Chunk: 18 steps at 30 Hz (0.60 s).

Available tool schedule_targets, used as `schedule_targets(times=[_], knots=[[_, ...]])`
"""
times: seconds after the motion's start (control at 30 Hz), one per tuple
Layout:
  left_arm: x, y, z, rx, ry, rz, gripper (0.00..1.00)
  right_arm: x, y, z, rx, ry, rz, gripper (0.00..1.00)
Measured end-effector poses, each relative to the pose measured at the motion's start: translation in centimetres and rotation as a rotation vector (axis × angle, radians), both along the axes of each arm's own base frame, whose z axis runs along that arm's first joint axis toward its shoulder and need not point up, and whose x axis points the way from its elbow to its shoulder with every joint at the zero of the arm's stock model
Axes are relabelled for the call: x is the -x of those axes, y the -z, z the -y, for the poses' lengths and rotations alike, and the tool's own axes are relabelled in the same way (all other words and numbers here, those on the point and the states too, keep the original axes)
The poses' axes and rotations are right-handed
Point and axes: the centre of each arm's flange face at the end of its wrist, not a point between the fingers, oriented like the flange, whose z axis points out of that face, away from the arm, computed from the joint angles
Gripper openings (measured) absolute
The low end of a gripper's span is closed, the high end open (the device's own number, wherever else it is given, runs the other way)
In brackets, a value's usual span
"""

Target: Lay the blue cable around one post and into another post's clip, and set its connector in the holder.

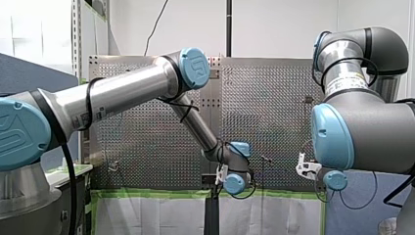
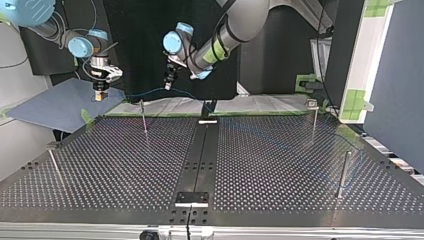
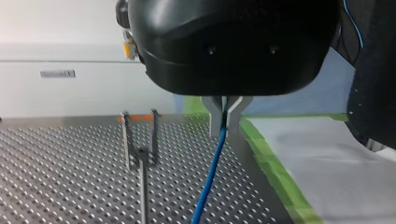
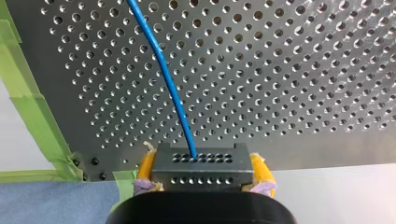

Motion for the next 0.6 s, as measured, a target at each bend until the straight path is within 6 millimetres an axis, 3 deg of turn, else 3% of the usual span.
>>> schedule_targets(times=[0.33,0.6], knots=[[0.9,-2.2,2.2,0.019,0.030,0.034,0.01,0.3,-0.5,0.3,0.014,-0.014,-0.004,0.00],[0.6,-2.9,2.8,0.032,0.033,0.043,0.01,0.5,-1.8,0.8,0.036,-0.015,0.000,0.00]])
